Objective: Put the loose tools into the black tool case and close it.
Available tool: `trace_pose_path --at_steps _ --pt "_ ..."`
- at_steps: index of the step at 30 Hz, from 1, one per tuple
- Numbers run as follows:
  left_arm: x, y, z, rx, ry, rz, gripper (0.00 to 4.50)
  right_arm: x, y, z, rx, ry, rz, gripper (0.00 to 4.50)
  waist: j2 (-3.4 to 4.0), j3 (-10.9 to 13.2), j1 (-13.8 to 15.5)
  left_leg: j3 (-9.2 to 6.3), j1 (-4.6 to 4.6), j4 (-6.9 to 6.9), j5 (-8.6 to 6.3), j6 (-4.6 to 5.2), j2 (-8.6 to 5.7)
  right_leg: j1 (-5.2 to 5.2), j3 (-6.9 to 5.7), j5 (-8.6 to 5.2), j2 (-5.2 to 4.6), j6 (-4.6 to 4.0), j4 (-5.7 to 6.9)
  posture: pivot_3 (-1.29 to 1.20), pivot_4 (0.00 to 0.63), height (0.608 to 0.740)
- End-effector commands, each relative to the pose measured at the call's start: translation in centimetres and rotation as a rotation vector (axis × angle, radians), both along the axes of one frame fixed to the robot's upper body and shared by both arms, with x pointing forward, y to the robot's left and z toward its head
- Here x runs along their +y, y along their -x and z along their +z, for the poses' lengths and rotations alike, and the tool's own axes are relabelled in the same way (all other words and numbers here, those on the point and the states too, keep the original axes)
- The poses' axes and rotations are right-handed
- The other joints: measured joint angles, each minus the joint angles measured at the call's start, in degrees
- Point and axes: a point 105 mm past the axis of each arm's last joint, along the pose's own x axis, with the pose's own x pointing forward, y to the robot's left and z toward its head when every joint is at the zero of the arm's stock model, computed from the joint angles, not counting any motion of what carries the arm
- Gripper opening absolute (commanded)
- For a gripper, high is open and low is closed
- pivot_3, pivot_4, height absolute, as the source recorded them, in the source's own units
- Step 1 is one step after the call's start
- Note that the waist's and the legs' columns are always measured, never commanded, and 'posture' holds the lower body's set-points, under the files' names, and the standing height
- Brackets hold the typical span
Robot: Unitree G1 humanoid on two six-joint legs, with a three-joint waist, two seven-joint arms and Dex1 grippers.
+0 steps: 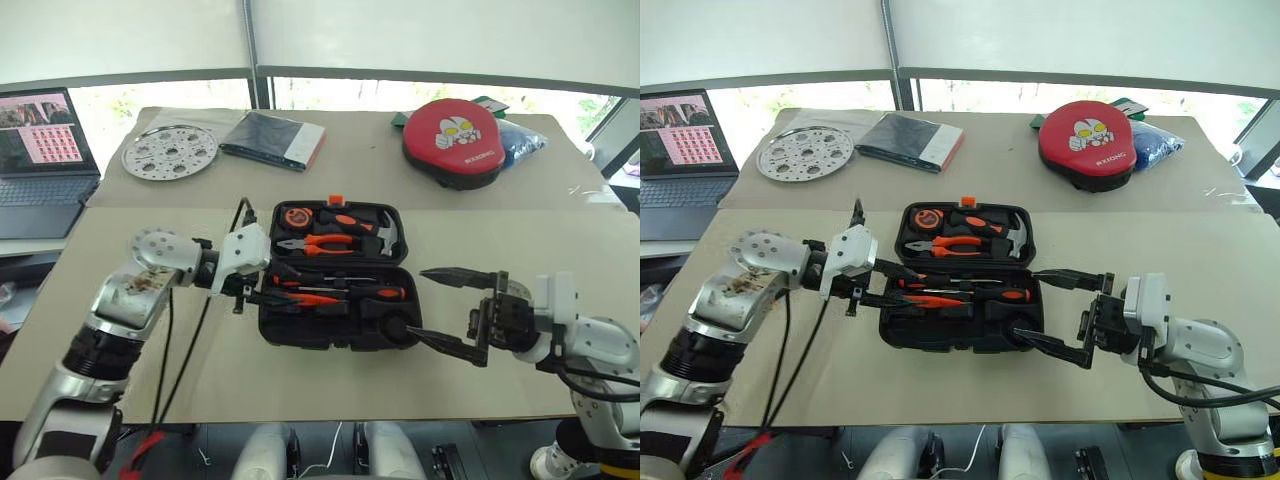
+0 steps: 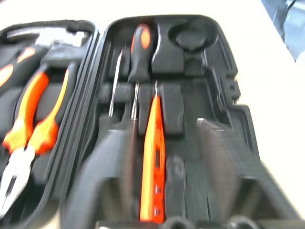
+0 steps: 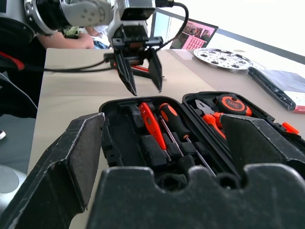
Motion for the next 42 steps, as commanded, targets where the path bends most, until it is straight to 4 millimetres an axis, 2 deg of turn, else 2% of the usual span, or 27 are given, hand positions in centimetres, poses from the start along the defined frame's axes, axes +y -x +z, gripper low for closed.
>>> trace_pose_path --at_steps 1,2,3,13,18,25,29,33,36,39,42 --pt "-0.4 -0.5 0.2 -0.088 0.071 -0.011 0.50 0.2 0.0 0.4 -0.021 -0.013 -0.001 4.50 0.00 0.0 0.0 0.00 0.00 0.00 0.00 0.00 0.00 0.00 0.00 0.00 0.00 0.00 0.00 0.00 0.150 0.740" --pt "-0.4 -0.5 -0.4 -0.082 0.073 -0.012 0.07 0.2 0.0 0.4 -0.020 -0.014 -0.001 4.50 0.00 0.0 0.0 0.00 0.00 0.02 0.00 0.00 -0.01 0.01 0.00 0.00 0.00 0.00 0.01 0.00 0.150 0.740" --pt "-0.4 -0.5 -0.8 -0.077 0.073 -0.014 0.01 0.2 0.0 0.3 -0.020 -0.014 -0.001 4.50 0.00 0.0 0.0 0.00 0.00 0.01 0.00 0.00 0.00 0.02 -0.01 0.01 0.00 0.00 -0.01 0.00 0.150 0.740" --pt "-0.3 -1.6 -4.4 -0.061 0.014 0.069 0.01 0.2 0.2 0.1 -0.008 -0.021 -0.010 4.50 0.01 0.0 0.1 0.00 0.02 0.04 -0.03 0.06 -0.02 0.06 -0.02 0.04 -0.04 0.03 -0.04 0.00 0.150 0.740" --pt "-1.0 -0.8 -5.3 -0.025 -0.003 0.031 0.01 0.2 0.1 0.1 -0.009 -0.021 -0.009 4.50 0.02 0.0 0.1 -0.01 0.08 0.04 -0.04 0.07 -0.01 0.14 -0.02 0.04 -0.05 0.04 -0.04 0.00 0.150 0.740" --pt "-0.5 -1.2 -7.1 0.058 -0.046 0.147 0.01 0.1 0.0 0.2 -0.008 -0.021 -0.011 4.50 0.17 -0.1 0.3 -0.02 0.28 0.03 -0.10 0.18 -0.01 0.39 -0.03 0.04 -0.11 0.04 -0.07 0.00 0.150 0.740" --pt "0.5 -1.0 -8.2 0.175 -0.039 0.265 0.01 0.2 0.0 0.1 0.000 -0.024 -0.008 4.50 0.31 -0.2 0.2 0.00 0.41 0.03 -0.14 0.24 -0.01 0.49 0.00 0.04 -0.15 0.05 -0.05 0.00 0.150 0.740" --pt "0.6 -0.4 -7.9 0.180 -0.005 0.241 0.01 0.3 0.0 0.0 0.002 -0.025 -0.004 4.50 0.38 -0.3 0.0 0.00 0.46 0.01 -0.14 0.23 0.00 0.50 0.01 0.04 -0.15 0.05 -0.03 0.00 0.150 0.740" --pt "1.2 -0.8 -6.3 0.065 0.083 0.265 0.01 0.2 -0.1 0.0 -0.004 -0.028 -0.006 4.50 0.42 -0.3 -0.1 0.00 0.48 -0.03 -0.14 0.21 0.00 0.48 0.03 0.04 -0.15 0.05 -0.03 0.00 0.150 0.740" --pt "2.7 -1.5 -3.6 -0.025 0.267 0.375 0.73 0.1 -0.1 0.0 -0.009 -0.034 -0.013 4.50 0.41 -0.3 -0.2 0.01 0.47 -0.06 -0.13 0.19 0.01 0.42 0.05 0.04 -0.21 0.03 -0.03 0.00 0.150 0.740" --pt "6.2 -0.8 -1.7 -0.129 0.397 0.509 1.82 0.0 0.0 -0.2 -0.010 -0.040 -0.017 4.50 0.38 -0.3 -0.4 0.00 0.39 -0.08 -0.12 0.17 0.03 0.30 0.02 0.05 -0.28 0.01 -0.02 0.00 0.150 0.740"
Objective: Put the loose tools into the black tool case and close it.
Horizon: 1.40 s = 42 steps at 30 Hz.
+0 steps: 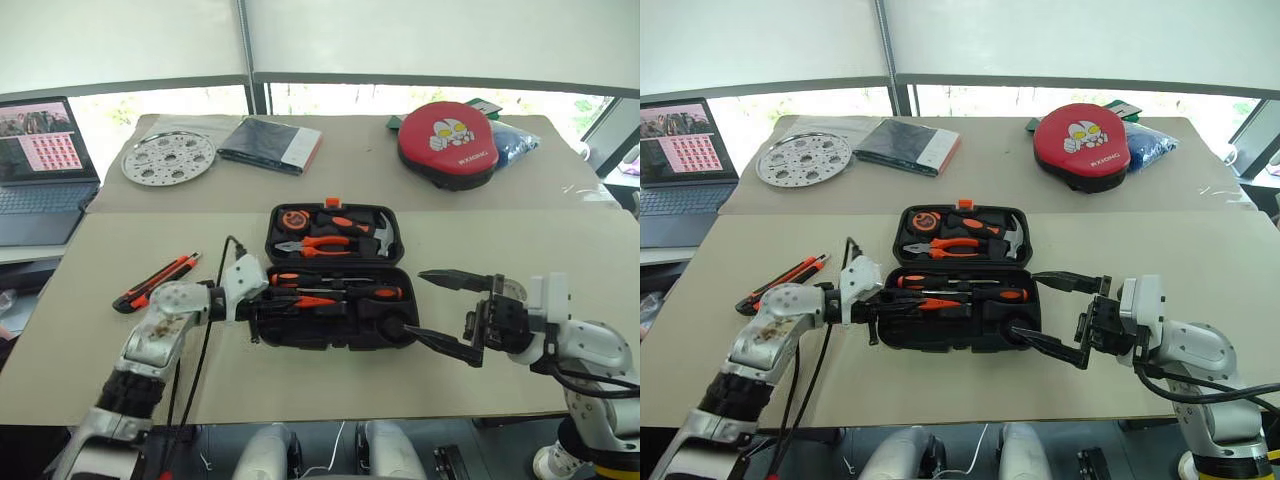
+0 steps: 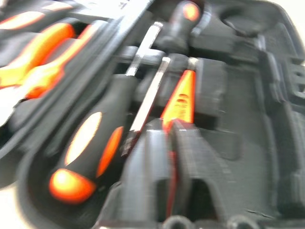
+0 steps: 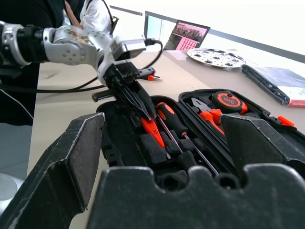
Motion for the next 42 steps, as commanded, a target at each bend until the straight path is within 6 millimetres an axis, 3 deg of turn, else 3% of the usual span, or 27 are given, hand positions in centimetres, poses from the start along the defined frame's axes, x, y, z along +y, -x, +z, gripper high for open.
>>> trace_pose_path --at_steps 1,8,13,18,21,24,28,30,38,42 --pt "5.0 0.8 3.4 -0.166 0.141 0.213 2.05 0.0 0.3 0.6 -0.047 -0.012 0.003 4.50 -0.01 0.0 -0.2 0.00 -0.02 -0.02 0.00 -0.01 0.00 -0.03 -0.01 0.00 -0.02 0.00 -0.01 0.00 0.150 0.740" --pt "14.2 7.2 1.8 -0.174 0.173 0.671 4.44 0.4 0.2 0.2 -0.099 -0.037 -0.022 4.50 -0.03 0.0 -0.2 0.01 0.02 -0.25 -0.08 -0.02 0.01 -0.04 -0.04 -0.01 -0.23 -0.01 -0.17 0.00 0.150 0.740" --pt "18.3 12.0 0.2 -0.130 0.171 0.931 4.48 0.7 0.3 0.2 -0.110 -0.078 -0.013 4.50 -0.06 0.0 0.6 -0.01 0.02 -0.24 -0.18 0.03 0.00 -0.03 -0.15 -0.02 -0.60 -0.02 -0.17 0.00 0.150 0.740" --pt "21.3 15.5 -1.4 -0.067 0.184 1.146 4.48 1.0 0.7 0.4 -0.104 -0.139 0.003 4.50 -0.11 0.0 0.7 -0.01 0.02 -0.24 -0.39 0.30 0.00 -0.02 -0.17 -0.06 -0.58 -0.08 -0.18 0.00 0.150 0.740" --pt "22.0 14.6 -0.3 -0.081 0.206 1.184 4.48 1.2 0.9 0.2 -0.101 -0.142 0.010 4.50 -0.12 0.0 0.7 -0.01 0.02 -0.25 -0.41 0.40 0.00 -0.04 -0.16 -0.10 -0.32 -0.13 -0.17 0.00 0.150 0.740" --pt "21.8 11.7 1.2 -0.065 0.244 1.120 4.48 1.4 0.8 0.2 -0.098 -0.143 0.011 4.50 -0.16 0.1 1.2 -0.05 0.01 -0.22 -0.39 0.39 0.00 -0.02 -0.17 -0.10 -0.22 -0.13 -0.13 0.00 0.150 0.740" --pt "21.6 7.0 1.6 0.049 0.123 0.956 4.48 1.9 0.6 0.4 -0.103 -0.144 0.028 4.50 -0.19 0.0 1.4 -0.06 0.05 -0.23 -0.30 0.23 0.00 -0.01 -0.24 -0.08 -0.09 -0.21 -0.06 0.00 0.150 0.740" --pt "21.7 5.6 1.8 0.095 0.112 0.905 4.48 2.0 0.4 0.8 -0.117 -0.154 0.028 4.50 -0.17 0.0 0.8 -0.01 0.06 -0.24 -0.10 -0.09 -0.01 -0.02 -0.23 -0.07 -0.02 -0.23 -0.05 0.00 0.150 0.740" --pt "20.7 0.3 0.9 0.187 -0.058 0.716 4.48 3.1 0.7 1.9 -0.138 -0.186 0.052 4.50 -0.20 0.1 -0.3 0.11 0.02 -0.45 0.04 -0.39 0.02 -0.19 -0.25 -0.11 0.17 -0.19 -0.07 0.00 0.150 0.740" --pt "20.0 -0.4 -0.3 0.234 -0.084 0.650 4.48 3.2 0.8 1.8 -0.130 -0.184 0.032 4.50 -0.21 0.1 -0.5 0.16 0.02 -0.47 0.05 -0.42 0.01 -0.20 -0.24 -0.11 0.17 -0.20 -0.07 0.00 0.150 0.740"
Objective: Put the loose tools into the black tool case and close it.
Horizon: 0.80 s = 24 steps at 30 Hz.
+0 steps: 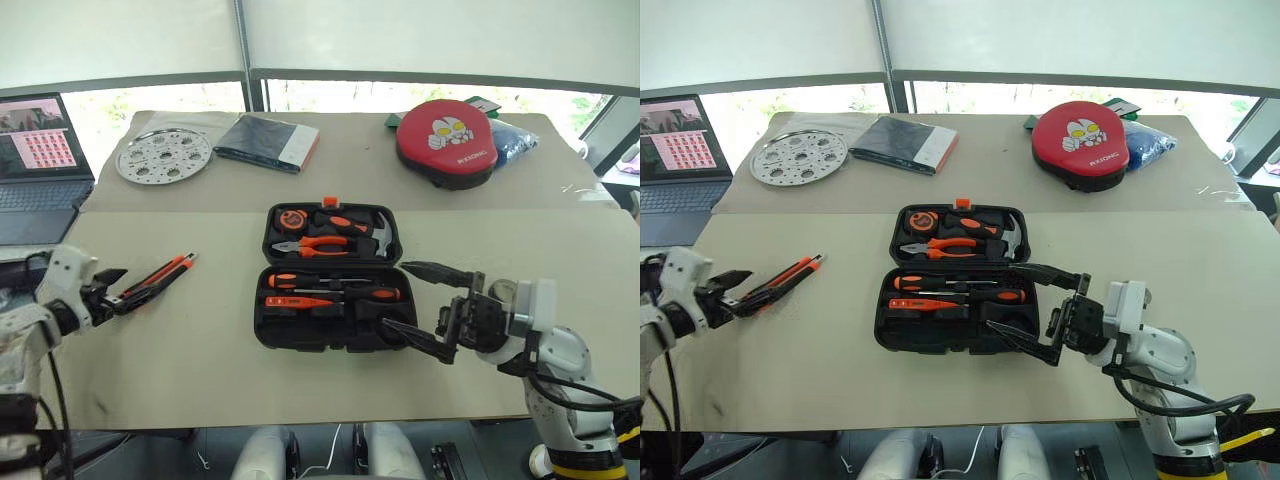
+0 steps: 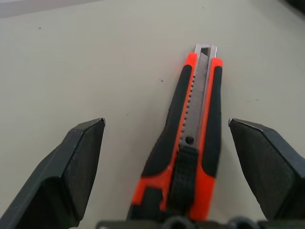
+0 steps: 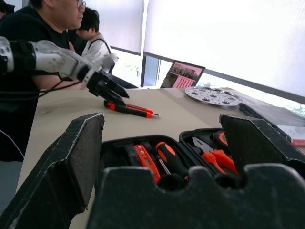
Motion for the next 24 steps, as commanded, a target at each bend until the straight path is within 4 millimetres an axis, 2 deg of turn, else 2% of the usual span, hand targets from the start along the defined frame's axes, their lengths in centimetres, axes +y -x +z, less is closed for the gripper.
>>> trace_pose_path --at_steps 1,4,5,7,9,11,13,16,20,24 --pt "0.0 -0.1 -0.3 0.020 -0.018 -0.055 4.48 0.0 0.5 0.8 -0.025 -0.015 -0.012 4.50 0.00 0.0 -0.1 0.04 0.00 0.00 0.00 0.00 0.01 -0.02 0.02 0.00 -0.01 0.00 0.00 0.00 0.150 0.740" --pt "-0.3 0.2 -1.1 0.055 -0.012 -0.096 3.66 -0.1 0.7 0.8 -0.020 -0.009 -0.026 4.50 0.02 0.0 -0.1 0.04 0.03 0.00 0.00 0.00 0.01 -0.01 0.03 0.00 -0.02 0.00 0.01 0.00 0.150 0.740" --pt "-0.4 0.3 -1.2 0.056 -0.010 -0.110 3.26 -0.2 0.7 0.8 -0.021 -0.006 -0.031 4.50 0.03 0.0 -0.1 0.04 0.03 0.00 0.00 0.00 0.01 -0.01 0.04 0.00 -0.04 0.00 0.02 0.00 0.150 0.740" --pt "-0.5 0.3 -1.0 0.019 -0.019 -0.130 2.48 -0.3 0.7 0.9 -0.025 -0.001 -0.041 4.50 0.03 0.0 -0.1 0.04 0.05 0.00 0.00 0.00 0.01 -0.01 0.06 0.00 -0.05 0.01 0.03 0.00 0.150 0.740" --pt "-1.1 0.0 0.3 -0.070 0.008 -0.164 1.78 -0.5 0.7 1.0 -0.028 0.006 -0.052 4.50 0.03 0.0 -0.1 0.04 0.05 0.01 -0.01 0.01 0.00 -0.01 0.06 0.00 -0.09 0.00 0.05 0.00 0.150 0.740" --pt "-2.1 -0.2 1.9 -0.158 0.041 -0.216 1.75 -0.9 0.7 1.2 -0.030 0.014 -0.066 4.50 0.02 0.0 0.0 0.03 0.04 0.01 -0.01 0.02 0.00 -0.02 0.06 0.00 -0.12 0.01 0.05 0.00 0.150 0.740" --pt "-4.3 -0.2 3.2 -0.213 0.002 -0.346 1.75 -1.7 0.7 1.3 -0.029 0.027 -0.088 4.50 -0.02 0.0 0.4 0.02 -0.02 0.04 -0.03 0.06 0.00 -0.05 0.02 0.01 -0.17 0.01 0.05 0.00 0.150 0.740" --pt "-9.9 0.3 4.6 -0.219 -0.015 -0.607 1.74 -2.8 0.9 1.2 -0.017 0.061 -0.113 4.50 -0.17 0.1 0.9 -0.05 -0.38 0.18 -0.04 0.08 -0.02 -0.30 -0.05 0.05 -0.22 0.05 0.07 0.00 0.150 0.740" --pt "-16.1 2.3 5.6 -0.158 -0.032 -0.904 1.74 -3.9 1.0 1.0 0.001 0.086 -0.143 4.50 -0.17 0.1 0.7 -0.01 -0.43 0.24 -0.04 0.12 -0.07 -0.32 0.01 0.09 -0.21 0.10 0.06 0.00 0.150 0.740" --pt "-21.2 3.6 5.6 -0.035 -0.107 -1.055 1.74 -5.0 1.5 0.5 0.030 0.118 -0.164 4.50 -0.17 0.1 0.5 0.00 -0.41 0.22 -0.03 0.12 -0.06 -0.30 0.14 0.08 -0.01 0.11 0.05 0.00 0.150 0.740"
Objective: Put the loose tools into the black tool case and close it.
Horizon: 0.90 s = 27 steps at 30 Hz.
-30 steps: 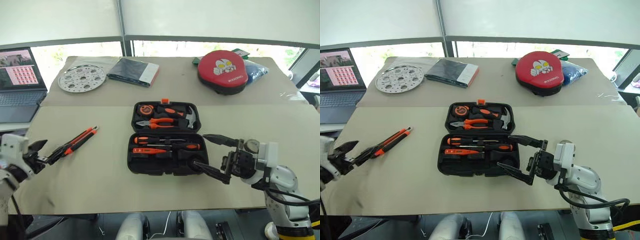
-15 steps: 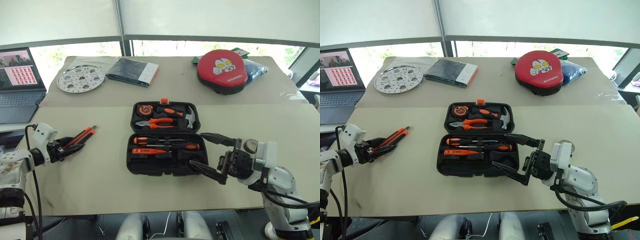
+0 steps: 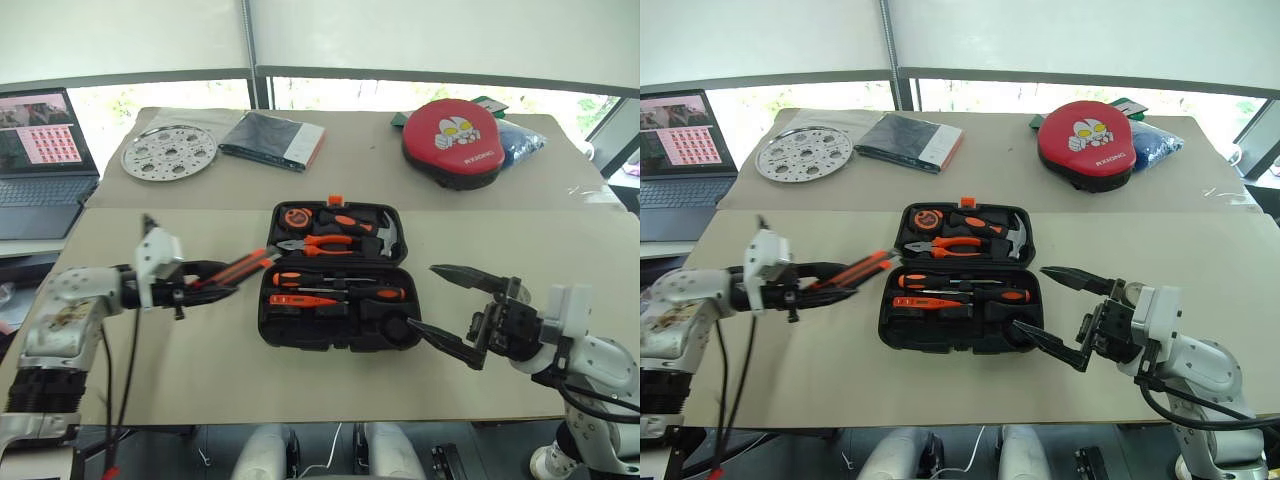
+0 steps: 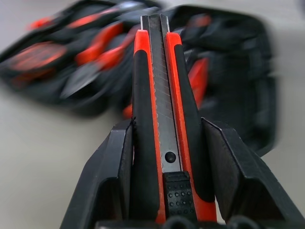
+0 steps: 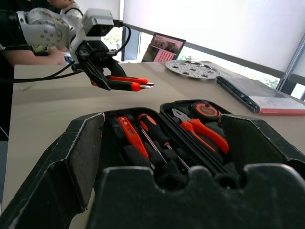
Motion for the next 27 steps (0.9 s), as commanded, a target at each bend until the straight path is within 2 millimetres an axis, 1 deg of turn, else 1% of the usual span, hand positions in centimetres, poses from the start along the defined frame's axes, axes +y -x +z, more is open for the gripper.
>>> trace_pose_path --at_steps 1,2,4,7,10,15,22,27 --pt "-4.1 1.1 0.6 0.032 -0.098 -0.097 1.74 -1.1 0.7 0.6 -0.009 0.009 -0.013 4.50 -0.01 0.0 0.0 -0.01 0.00 0.01 0.00 0.00 0.00 0.01 0.02 0.00 0.04 0.00 0.01 0.00 0.150 0.740" --pt "-5.2 1.3 0.5 0.039 -0.107 -0.117 1.74 -1.2 0.8 0.4 -0.004 0.013 -0.017 4.50 -0.01 0.0 0.0 -0.01 0.01 0.00 0.01 0.00 0.00 0.02 0.06 -0.01 0.07 0.01 0.00 0.00 0.150 0.740" --pt "-6.7 1.2 0.1 0.063 -0.130 -0.107 1.74 -1.4 1.0 0.3 -0.002 0.022 -0.023 4.50 -0.01 0.0 -0.1 -0.01 0.05 0.01 0.01 0.00 -0.01 0.06 0.13 -0.02 0.11 0.03 0.00 0.00 0.150 0.740" --pt "-7.8 1.0 -1.0 0.064 -0.176 -0.094 1.74 -1.4 1.2 0.4 -0.005 0.018 -0.033 4.50 -0.01 0.0 -0.2 -0.02 0.07 0.01 0.02 0.01 0.00 0.07 0.20 -0.03 0.14 0.05 0.01 0.00 0.150 0.740" --pt "-7.7 1.1 -2.5 0.055 -0.256 -0.112 1.74 -1.4 1.6 0.2 -0.004 0.016 -0.037 4.50 -0.03 0.0 -0.1 -0.02 0.07 0.02 0.02 0.01 0.02 0.06 0.21 -0.03 0.17 0.05 0.01 0.00 0.150 0.740" --pt "-7.9 1.2 -4.0 0.074 -0.291 -0.121 1.74 -1.4 1.9 0.0 -0.006 0.010 -0.053 4.50 -0.03 0.0 0.1 -0.04 0.05 0.08 0.02 0.02 0.01 0.07 0.21 -0.03 0.15 0.05 0.00 0.00 0.150 0.740" --pt "-8.9 0.6 -4.7 0.049 -0.281 -0.137 1.74 -1.5 1.9 -0.2 -0.004 0.011 -0.054 4.50 0.00 0.0 0.7 -0.10 0.11 0.23 -0.01 0.09 0.01 0.26 0.16 -0.04 0.13 0.06 -0.02 0.00 0.150 0.740" --pt "-8.2 0.6 -5.1 0.066 -0.327 -0.146 1.74 -1.4 1.9 -0.2 -0.006 0.010 -0.051 4.50 0.00 0.0 1.2 -0.14 0.25 0.38 -0.12 0.28 0.01 0.54 0.12 -0.02 0.09 0.10 -0.08 0.00 0.150 0.740"
